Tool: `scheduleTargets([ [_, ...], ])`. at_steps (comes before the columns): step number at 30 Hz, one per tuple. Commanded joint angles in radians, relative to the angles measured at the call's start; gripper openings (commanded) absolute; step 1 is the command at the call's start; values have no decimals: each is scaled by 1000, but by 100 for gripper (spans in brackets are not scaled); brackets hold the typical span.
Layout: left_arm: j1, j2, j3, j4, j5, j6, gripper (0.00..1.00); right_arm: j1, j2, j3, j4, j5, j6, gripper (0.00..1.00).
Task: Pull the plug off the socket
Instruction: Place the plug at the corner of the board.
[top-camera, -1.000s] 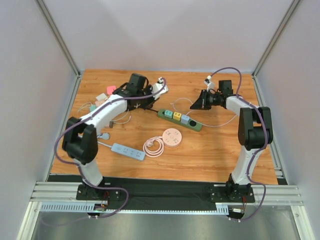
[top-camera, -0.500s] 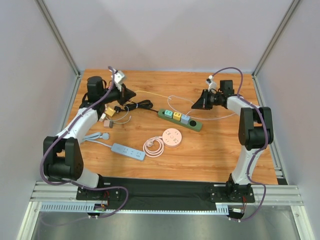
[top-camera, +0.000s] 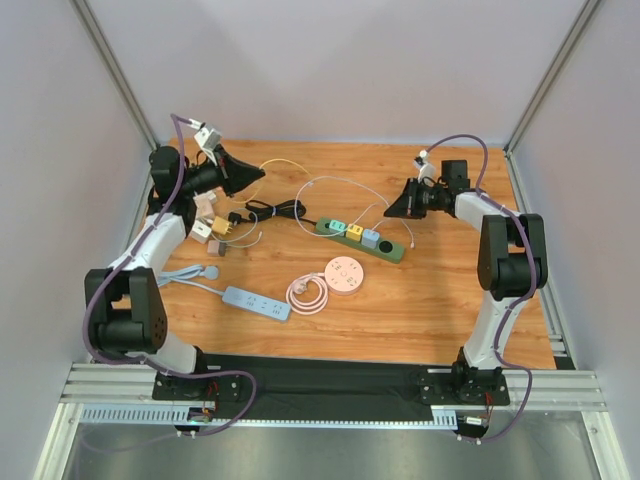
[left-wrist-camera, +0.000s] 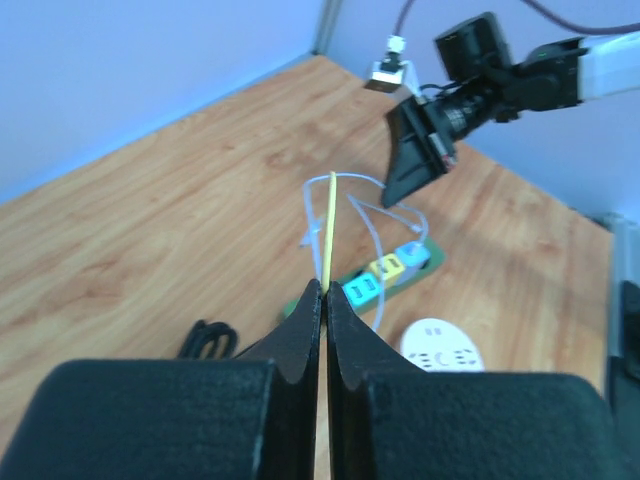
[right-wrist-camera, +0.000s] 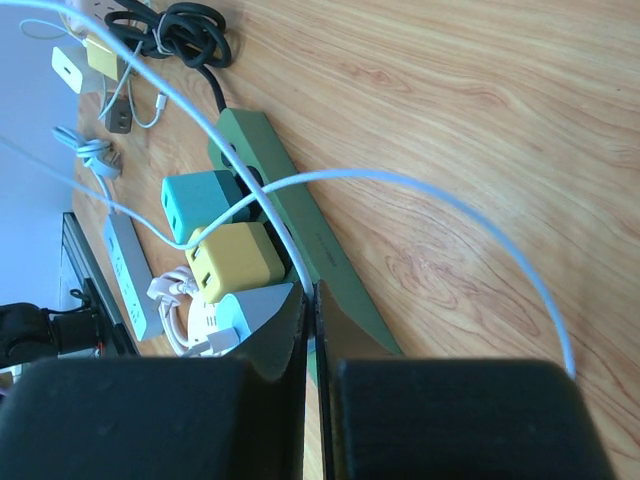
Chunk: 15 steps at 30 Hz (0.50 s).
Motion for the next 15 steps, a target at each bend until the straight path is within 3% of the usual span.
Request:
scheduleTargets([
  [1,-16,73,78,102,178,-130,0,-1,1,8,31,-30,7,0],
  [5,-84,106,121,3,252,-81,0,32,-2,22,36,-109,0,0],
  [8,-154,138,203,-251,288,83,0,79,-22,30,34,-122,-17,0],
  [12,-251,188,390,-740,314,368,0,144,-34,47,16,-90,-36,0],
  [15,-300,218,467,-868,331,470,0,167,-33,51,22,-59,-10,0],
])
